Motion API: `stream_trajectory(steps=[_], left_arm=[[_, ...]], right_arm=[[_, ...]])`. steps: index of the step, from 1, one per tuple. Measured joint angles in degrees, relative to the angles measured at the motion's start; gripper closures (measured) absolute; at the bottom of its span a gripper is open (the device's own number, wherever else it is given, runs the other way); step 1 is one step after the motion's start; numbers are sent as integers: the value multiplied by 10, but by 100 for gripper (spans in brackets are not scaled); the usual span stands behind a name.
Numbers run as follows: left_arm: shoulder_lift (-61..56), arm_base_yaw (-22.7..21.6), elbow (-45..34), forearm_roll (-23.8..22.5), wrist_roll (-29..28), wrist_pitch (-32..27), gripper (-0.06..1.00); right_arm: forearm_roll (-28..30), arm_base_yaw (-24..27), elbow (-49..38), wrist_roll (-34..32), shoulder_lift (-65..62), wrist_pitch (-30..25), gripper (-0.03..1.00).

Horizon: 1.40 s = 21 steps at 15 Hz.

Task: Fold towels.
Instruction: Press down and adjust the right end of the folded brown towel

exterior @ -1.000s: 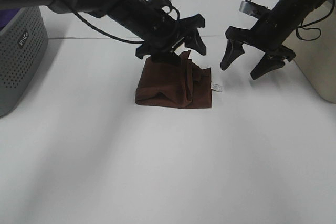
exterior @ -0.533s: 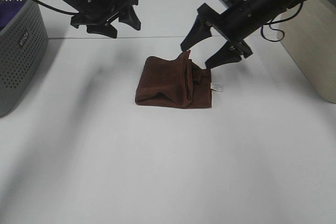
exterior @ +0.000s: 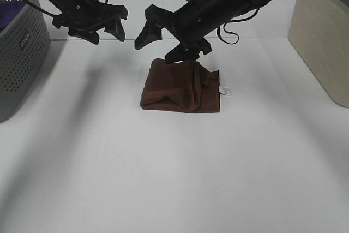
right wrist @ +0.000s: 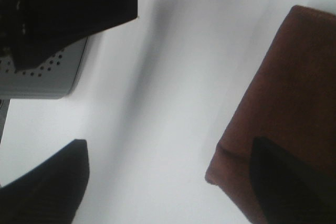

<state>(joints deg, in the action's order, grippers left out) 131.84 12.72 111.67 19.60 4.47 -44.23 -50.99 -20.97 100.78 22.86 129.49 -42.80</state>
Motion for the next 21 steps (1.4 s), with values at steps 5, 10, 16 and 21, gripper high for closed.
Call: stream_trajectory(steps=[5,10,16,21], left_arm=[[0,0,0,-3,-2,-1,29],[1,0,0,-3,-5,-11,29],[1,0,0,-7,-5,-23,29],[1,0,0,-11,-5,-26,29]], right_arm=[[19,2,0,-11,44,9,19],[169,23,0,-108,44,3,19],[227,48,0,-135,44,-11,19],[239,76,0,-136,39,-31,19]])
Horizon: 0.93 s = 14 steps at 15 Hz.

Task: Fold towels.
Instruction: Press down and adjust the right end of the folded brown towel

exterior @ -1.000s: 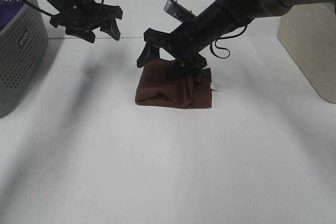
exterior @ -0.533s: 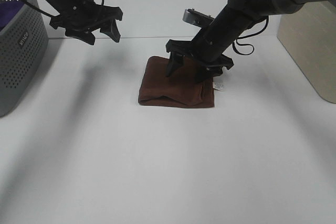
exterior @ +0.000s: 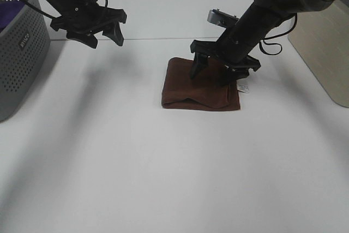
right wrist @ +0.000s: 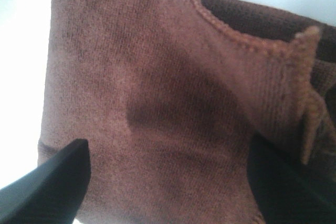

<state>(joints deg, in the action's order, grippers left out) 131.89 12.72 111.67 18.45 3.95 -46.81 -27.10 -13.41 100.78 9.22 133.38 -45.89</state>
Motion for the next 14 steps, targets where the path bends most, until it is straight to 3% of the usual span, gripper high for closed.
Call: stream_trajectory(steps=[6,14], left_arm=[[0,0,0,-1,0,0,29],[0,0,0,-1,0,-1,29]], right_arm=[[15,19,0,0,-6,-1,19],[8,3,0,8,-2,2,19]])
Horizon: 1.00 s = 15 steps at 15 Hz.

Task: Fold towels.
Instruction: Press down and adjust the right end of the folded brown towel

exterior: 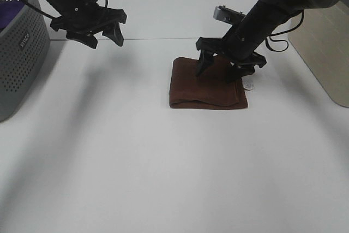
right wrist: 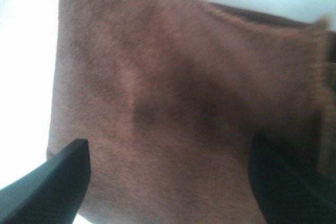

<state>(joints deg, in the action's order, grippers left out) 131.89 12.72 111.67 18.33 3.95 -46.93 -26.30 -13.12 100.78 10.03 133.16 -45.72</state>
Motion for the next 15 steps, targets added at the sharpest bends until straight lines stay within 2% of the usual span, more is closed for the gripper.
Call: stream_trajectory(steps=[3,8,9,11,15], left_arm=[[0,0,0,-2,0,0,29],[-8,0,0,-35,0,-22,29],[-23,0,0,-60,0,-45,29],[-67,0,0,-80,0,-84,29],[-179,0,0,-84,-7,-188,29]], right_arm=[[-3,-23,0,5,3,-1,19],[43,-23,0,-20,-63,-29,19],[89,-23,2,-44,-91,-56,19],[153,-23,2,-80,-131,-109,19],[202,-23,2,-113,-202,-225,19]])
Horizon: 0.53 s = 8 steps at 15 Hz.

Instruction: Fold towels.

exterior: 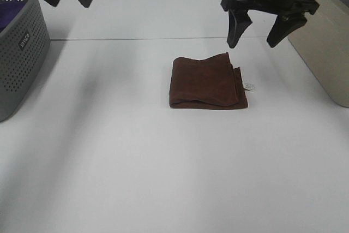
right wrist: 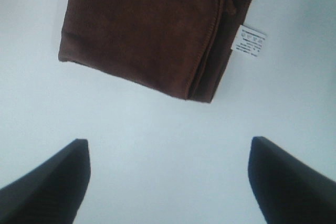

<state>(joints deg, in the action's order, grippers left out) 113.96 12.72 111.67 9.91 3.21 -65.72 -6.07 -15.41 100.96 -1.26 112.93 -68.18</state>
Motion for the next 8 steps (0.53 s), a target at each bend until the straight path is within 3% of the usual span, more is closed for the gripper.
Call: stream_trajectory(steps=[4,8], left_arm=[[-112,0,-17,-33,-28,-34,29],[-288,0,-206,-62,-42,-36,29]], right_arm=[[16,0,-32,0,-96,-9,19],[30,0,-164,0,-259,-9,19]])
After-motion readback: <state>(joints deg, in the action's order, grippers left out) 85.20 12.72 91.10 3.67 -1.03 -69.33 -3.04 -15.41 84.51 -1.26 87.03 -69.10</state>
